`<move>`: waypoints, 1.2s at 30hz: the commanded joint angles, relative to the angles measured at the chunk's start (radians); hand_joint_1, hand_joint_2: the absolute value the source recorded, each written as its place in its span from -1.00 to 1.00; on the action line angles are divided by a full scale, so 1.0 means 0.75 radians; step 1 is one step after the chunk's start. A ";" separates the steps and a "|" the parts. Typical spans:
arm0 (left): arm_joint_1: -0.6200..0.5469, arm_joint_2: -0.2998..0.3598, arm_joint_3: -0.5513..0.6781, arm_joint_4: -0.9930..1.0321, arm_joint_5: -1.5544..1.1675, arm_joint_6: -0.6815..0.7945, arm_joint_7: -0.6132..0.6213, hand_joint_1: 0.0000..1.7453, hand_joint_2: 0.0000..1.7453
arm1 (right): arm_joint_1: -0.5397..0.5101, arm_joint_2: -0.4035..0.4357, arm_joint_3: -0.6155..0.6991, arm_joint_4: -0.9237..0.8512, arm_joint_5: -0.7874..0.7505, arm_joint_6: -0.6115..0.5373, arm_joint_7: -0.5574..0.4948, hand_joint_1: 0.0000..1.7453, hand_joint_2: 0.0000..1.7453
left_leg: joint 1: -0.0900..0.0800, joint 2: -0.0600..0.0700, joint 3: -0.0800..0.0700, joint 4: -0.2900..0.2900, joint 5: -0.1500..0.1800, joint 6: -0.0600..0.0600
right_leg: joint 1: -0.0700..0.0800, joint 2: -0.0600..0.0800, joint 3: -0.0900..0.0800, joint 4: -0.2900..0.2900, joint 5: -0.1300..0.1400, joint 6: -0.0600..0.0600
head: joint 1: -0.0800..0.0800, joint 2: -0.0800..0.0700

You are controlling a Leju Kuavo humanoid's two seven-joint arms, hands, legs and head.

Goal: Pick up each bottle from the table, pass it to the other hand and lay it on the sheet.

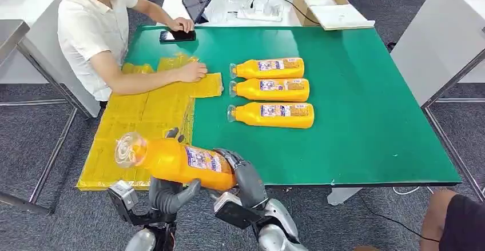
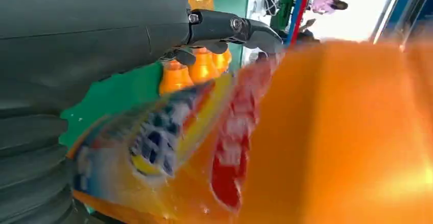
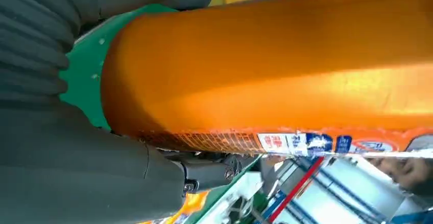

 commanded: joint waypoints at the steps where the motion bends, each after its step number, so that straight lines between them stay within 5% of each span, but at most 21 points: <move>1: -0.068 0.026 -0.052 0.048 0.140 -0.160 0.041 -1.00 1.00 | -0.075 0.000 0.117 0.151 -0.079 0.032 -0.018 1.00 1.00 | 0.001 0.002 0.007 -0.002 -0.002 -0.002 | 0.002 -0.001 0.007 -0.002 -0.002 -0.003 | 0.001 0.000; 10: -0.099 0.038 -0.069 0.134 0.038 -0.119 0.077 -1.00 1.00 | -0.101 0.016 0.141 0.224 -0.050 0.003 -0.020 1.00 1.00 | 0.000 0.001 0.006 -0.002 -0.001 -0.002 | 0.001 -0.001 0.006 -0.002 -0.001 -0.002 | 0.000 0.000; 11: -0.107 0.036 -0.062 0.151 0.041 -0.115 0.083 0.72 1.00 | -0.096 0.016 0.148 0.225 -0.040 -0.006 -0.018 1.00 1.00 | 0.001 0.001 0.008 -0.003 -0.002 -0.002 | 0.001 -0.002 0.008 -0.002 -0.002 -0.003 | 0.001 0.000; 12: -0.111 0.035 -0.058 0.156 0.041 -0.114 0.083 0.98 1.00 | -0.094 0.014 0.153 0.225 -0.035 -0.008 -0.018 1.00 1.00 | 0.000 0.000 0.006 -0.003 -0.001 -0.002 | 0.001 -0.002 0.006 -0.002 -0.001 -0.002 | 0.001 0.000; 13: -0.115 0.031 -0.044 0.167 0.059 -0.119 0.089 1.00 1.00 | -0.090 0.012 0.161 0.227 -0.028 -0.011 -0.016 1.00 1.00 | 0.001 0.000 0.009 -0.004 -0.001 -0.003 | 0.001 -0.003 0.009 -0.003 -0.002 -0.003 | 0.001 0.000; 15: -0.112 0.033 -0.033 0.160 0.081 -0.136 0.092 1.00 1.00 | -0.085 0.010 0.164 0.237 -0.026 -0.009 -0.013 0.30 1.00 | 0.001 0.001 0.008 -0.003 -0.002 -0.002 | 0.001 -0.002 0.008 -0.003 -0.002 -0.003 | 0.001 0.000; 16: -0.110 0.032 -0.028 0.155 0.083 -0.136 0.091 1.00 1.00 | -0.084 0.011 0.165 0.244 -0.025 -0.012 -0.007 -1.00 1.00 | 0.001 0.001 0.006 -0.003 -0.001 -0.002 | 0.001 -0.002 0.006 -0.002 -0.001 -0.002 | 0.000 0.000; 29: -0.101 0.026 -0.011 0.132 0.092 -0.132 0.088 1.00 1.00 | -0.076 0.017 0.170 0.252 -0.009 -0.033 -0.001 -1.00 1.00 | 0.001 0.001 0.005 -0.002 -0.001 -0.002 | 0.001 -0.001 0.005 -0.002 -0.001 -0.002 | 0.000 0.000; 30: -0.100 0.024 -0.004 0.128 0.100 -0.130 0.087 1.00 1.00 | -0.067 0.020 0.165 0.250 -0.015 -0.033 -0.002 -1.00 -1.00 | 0.001 0.001 0.004 -0.002 -0.001 -0.001 | 0.001 -0.001 0.004 -0.001 -0.001 -0.002 | 0.001 0.000; 36: -0.112 0.037 0.028 0.129 0.177 -0.161 0.117 1.00 1.00 | 0.002 -0.027 0.124 0.200 -0.052 -0.064 -0.083 -1.00 -1.00 | 0.001 -0.001 0.003 -0.002 0.000 -0.001 | 0.001 -0.003 0.004 -0.002 -0.001 -0.001 | 0.001 0.000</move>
